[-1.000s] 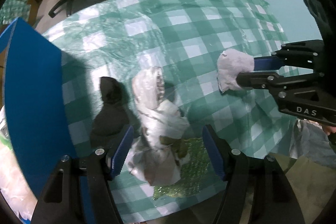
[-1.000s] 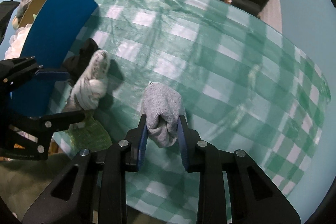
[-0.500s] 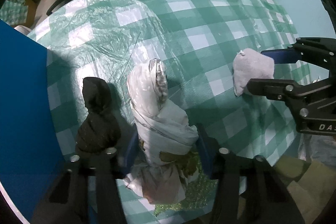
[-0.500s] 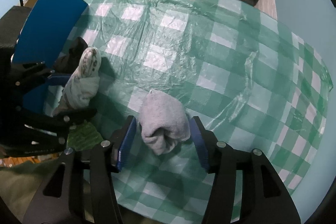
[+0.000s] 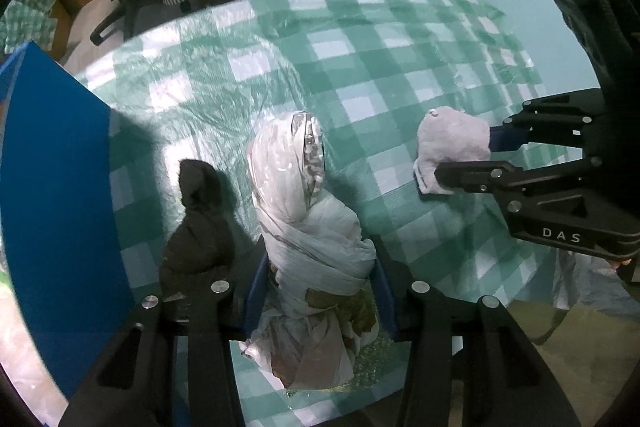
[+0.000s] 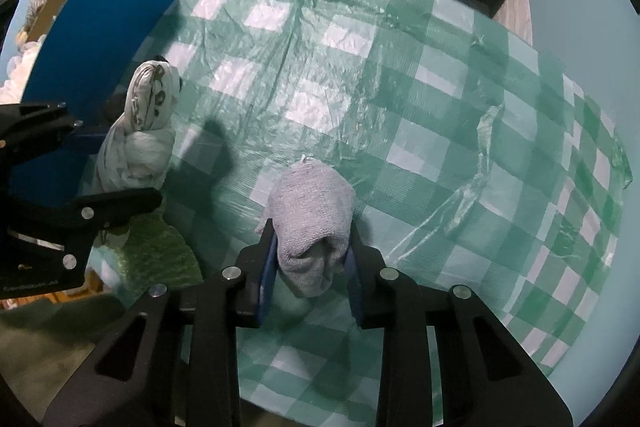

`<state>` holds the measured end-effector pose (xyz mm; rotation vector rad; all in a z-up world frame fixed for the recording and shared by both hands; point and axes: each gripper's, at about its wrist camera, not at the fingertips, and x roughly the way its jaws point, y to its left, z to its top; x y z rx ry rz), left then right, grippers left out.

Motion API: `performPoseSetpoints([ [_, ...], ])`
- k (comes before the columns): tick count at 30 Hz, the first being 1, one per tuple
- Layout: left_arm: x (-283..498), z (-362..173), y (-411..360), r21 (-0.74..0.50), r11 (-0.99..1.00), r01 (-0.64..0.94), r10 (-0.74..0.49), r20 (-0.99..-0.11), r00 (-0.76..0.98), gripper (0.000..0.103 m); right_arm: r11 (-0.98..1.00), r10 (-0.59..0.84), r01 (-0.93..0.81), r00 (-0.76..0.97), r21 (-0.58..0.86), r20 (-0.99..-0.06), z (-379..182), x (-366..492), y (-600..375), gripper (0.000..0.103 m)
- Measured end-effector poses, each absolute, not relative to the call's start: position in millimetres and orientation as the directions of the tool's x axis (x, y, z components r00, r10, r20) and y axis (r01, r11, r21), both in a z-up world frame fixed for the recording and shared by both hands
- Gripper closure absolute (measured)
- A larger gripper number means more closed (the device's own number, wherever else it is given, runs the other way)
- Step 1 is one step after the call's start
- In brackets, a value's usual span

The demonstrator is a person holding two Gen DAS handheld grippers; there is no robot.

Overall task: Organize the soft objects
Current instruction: 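Lift the grey sock and white bundle and carry both toward the box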

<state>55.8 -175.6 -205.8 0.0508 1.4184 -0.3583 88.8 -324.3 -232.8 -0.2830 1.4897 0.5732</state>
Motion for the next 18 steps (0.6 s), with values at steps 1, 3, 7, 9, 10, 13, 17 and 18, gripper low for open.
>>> performPoseSetpoints([
  [1, 56, -203, -176, -0.178, 0.945, 0.274, -0.214, -0.97, 0.111, 0.056, 0.837, 0.188, -0.521, -0.016, 0.169, -0.982, -230, 89, -325, 0.075],
  [3, 56, -198, -173, -0.179, 0.945, 0.274, -0.217, -0.969, 0.116, 0.056, 0.837, 0.193, -0.519, -0.012, 0.171, -0.981, -224, 89, -324, 0.075],
  [7, 56, -186, -166, -0.165, 0.948, 0.271, -0.205, -0.97, 0.13, 0.056, 0.838, 0.201, -0.516, -0.011, 0.178, -0.98, -211, 87, -328, 0.075],
  [9, 56, -182, -165, -0.165, 0.951, 0.263, -0.206, -0.969, 0.135, 0.056, 0.838, 0.201, -0.516, -0.015, 0.18, -0.979, -207, 89, -327, 0.075],
  [10, 56, -181, -166, -0.166, 0.952, 0.259, -0.206, -0.969, 0.138, 0.056, 0.837, 0.204, -0.515, -0.017, 0.184, -0.979, -205, 88, -326, 0.075],
  [13, 53, -173, -163, -0.165, 0.954, 0.249, -0.207, -0.966, 0.152, 0.056, 0.834, 0.209, -0.519, -0.015, 0.186, -0.978, -197, 88, -327, 0.075],
  [17, 49, -161, -157, -0.17, 0.957, 0.234, -0.212, -0.963, 0.168, 0.056, 0.834, 0.212, -0.52, -0.009, 0.186, -0.977, -185, 84, -327, 0.075],
  [18, 48, -158, -155, -0.171, 0.958, 0.23, -0.214, -0.961, 0.173, 0.056, 0.834, 0.212, -0.52, -0.007, 0.185, -0.977, -182, 83, -326, 0.075],
])
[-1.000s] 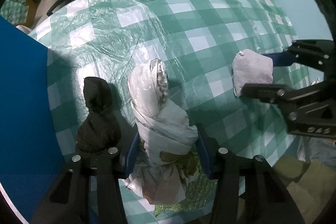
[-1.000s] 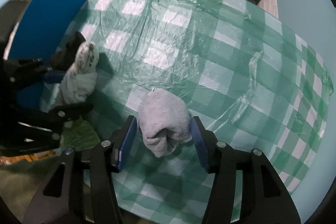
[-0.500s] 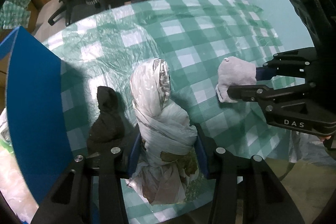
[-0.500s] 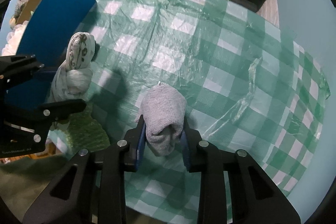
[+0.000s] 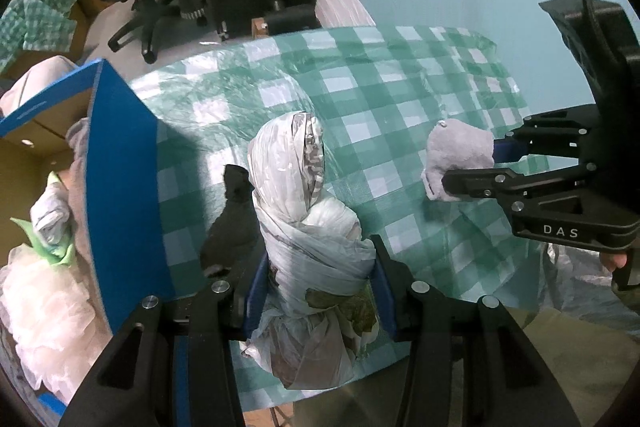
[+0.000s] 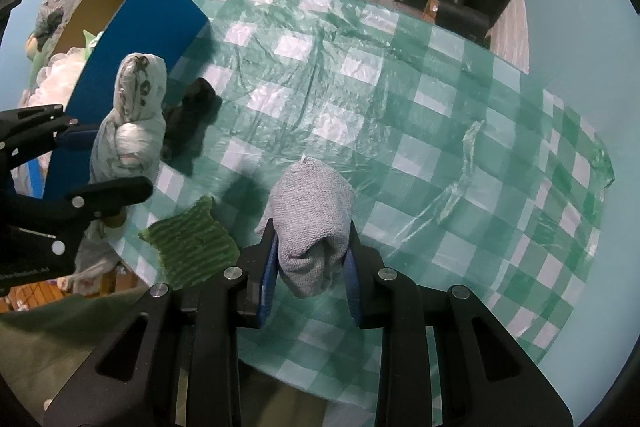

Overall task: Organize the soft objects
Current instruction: 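Lift the grey sock and white bundle and carry both toward the box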

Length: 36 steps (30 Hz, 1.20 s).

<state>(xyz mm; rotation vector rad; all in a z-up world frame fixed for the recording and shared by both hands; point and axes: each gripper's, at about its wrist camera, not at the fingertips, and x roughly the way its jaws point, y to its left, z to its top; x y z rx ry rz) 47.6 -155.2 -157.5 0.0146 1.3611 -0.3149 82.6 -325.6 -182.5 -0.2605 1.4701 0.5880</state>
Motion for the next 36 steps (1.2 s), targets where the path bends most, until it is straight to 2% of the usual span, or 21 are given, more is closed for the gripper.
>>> performPoseSetpoints([
  [8, 39, -129, -149, -0.115, 0.966, 0.232, -0.168, -0.961, 0.219, 0.056, 0.828, 0.237, -0.524, 0.006, 0.199, -0.971, -161, 79, -316, 0.075],
  [26, 36, -84, -142, -0.128, 0.96, 0.251, -0.201, -0.935, 0.292, 0.056, 0.8, 0.286, -0.562, 0.05, 0.209, -0.957, -111, 76, -288, 0.075],
  [36, 41, -71, -121, -0.111, 0.97, 0.218, -0.179, -0.93, 0.322, 0.056, 0.781, 0.308, -0.588, 0.072, 0.209, -0.949, -92, 82, -268, 0.075],
])
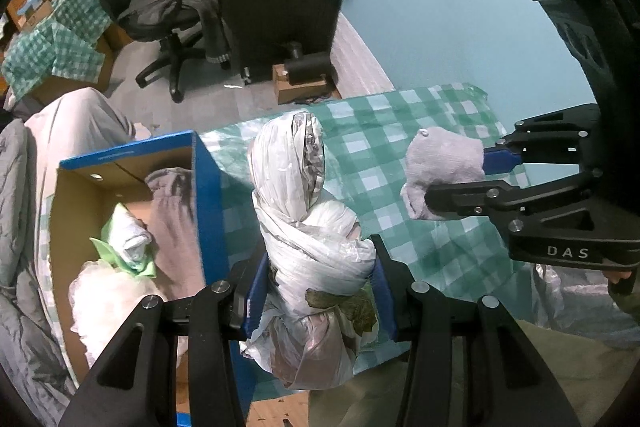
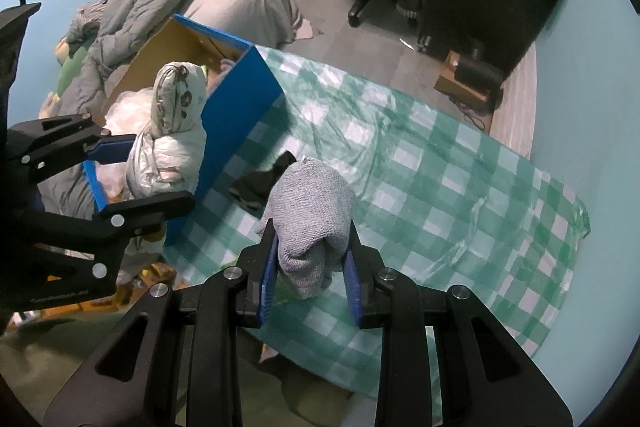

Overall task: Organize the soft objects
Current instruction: 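Lift the grey sock and white bundle and carry both toward the box, then lower the sock and bundle into the box and open both tools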

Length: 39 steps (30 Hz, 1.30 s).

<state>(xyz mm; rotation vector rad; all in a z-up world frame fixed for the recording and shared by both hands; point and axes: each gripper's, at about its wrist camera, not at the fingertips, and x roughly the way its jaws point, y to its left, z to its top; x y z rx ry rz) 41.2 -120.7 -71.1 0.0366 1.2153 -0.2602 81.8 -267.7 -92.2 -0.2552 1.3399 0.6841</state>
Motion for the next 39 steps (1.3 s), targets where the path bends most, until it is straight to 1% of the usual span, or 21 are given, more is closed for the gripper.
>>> performPoseSetpoints([
  [10, 45, -64, -88, -0.097, 0.979, 0.179, -0.156, -0.924, 0.35, 0.056, 0.746, 0.33, -0.631, 0.072, 0.213, -0.941, -82, 86, -233, 0.075],
  [19, 48, -65, -41, -0.08, 0.989, 0.123, -0.119, -0.928, 0.354, 0.056, 0.706, 0.352, -0.67, 0.054, 0.227, -0.934, -81, 94, -190, 0.075],
  [26, 55, -74, 0, -0.088, 0.993, 0.073, -0.108, -0.934, 0.342, 0.056, 0.675, 0.373, -0.694, 0.026, 0.252, -0.927, -85, 102, -150, 0.075],
  [39, 72, -93, 44, -0.028, 0.995, 0.096, -0.057, -0.948, 0.314, 0.056, 0.647, 0.387, -0.706, -0.022, 0.288, -0.922, -102, 111, -85, 0.075],
])
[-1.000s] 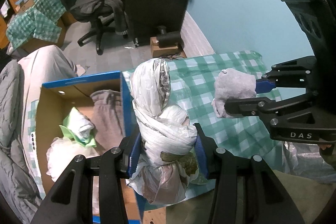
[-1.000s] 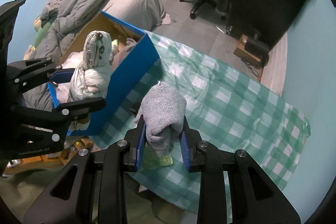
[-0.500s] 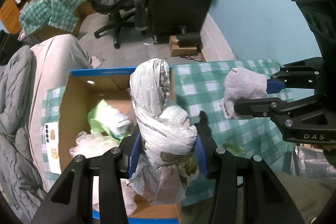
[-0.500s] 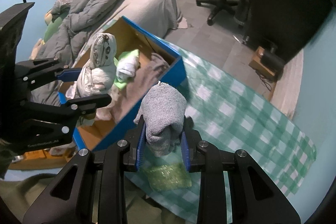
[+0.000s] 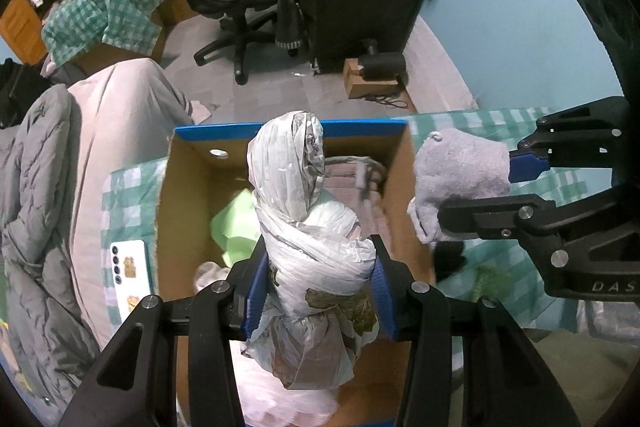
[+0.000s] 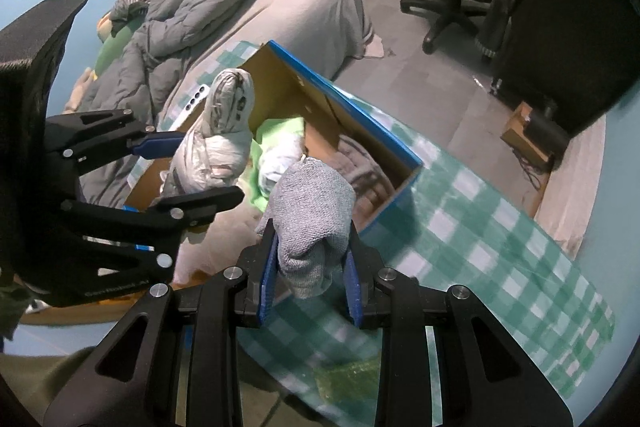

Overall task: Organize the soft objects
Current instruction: 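Lower the sock and bundle into the box and open both tools, then move both tools back over the green pad and black sock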

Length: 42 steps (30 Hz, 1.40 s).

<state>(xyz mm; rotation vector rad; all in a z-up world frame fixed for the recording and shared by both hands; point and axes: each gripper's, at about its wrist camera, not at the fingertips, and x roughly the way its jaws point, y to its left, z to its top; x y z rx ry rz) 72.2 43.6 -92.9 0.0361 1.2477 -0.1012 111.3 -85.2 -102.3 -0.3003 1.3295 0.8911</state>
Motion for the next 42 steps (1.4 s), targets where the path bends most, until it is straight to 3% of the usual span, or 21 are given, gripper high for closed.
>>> performPoseSetpoints([
  [14, 91, -121, 73, -0.029, 0.996, 0.09, -0.053, -0.959, 0.279, 0.056, 0.692, 0.356, -0.656, -0.054, 0.302, -0.933, -128, 124, -52, 0.075],
  [17, 90, -123, 72, -0.019, 0.995, 0.096, -0.046, -0.959, 0.279, 0.055, 0.695, 0.343, -0.658, -0.05, 0.289, -0.938, -131, 123, -49, 0.068],
  [20, 88, -126, 71, 0.007, 0.995, 0.102, -0.021, -0.963, 0.268, 0.049, 0.697, 0.335, -0.662, -0.038, 0.275, -0.941, -131, 121, -48, 0.067],
  [26, 83, -123, 73, 0.033, 0.996, 0.082, 0.009, -0.961, 0.278, 0.035, 0.707, 0.321, -0.662, -0.012, 0.248, -0.947, -126, 119, -48, 0.048],
  [42, 68, -92, 56, 0.001, 0.999, 0.039, -0.012, -0.949, 0.315, 0.035, 0.722, 0.331, -0.65, 0.024, 0.237, -0.943, -106, 114, -79, 0.043],
])
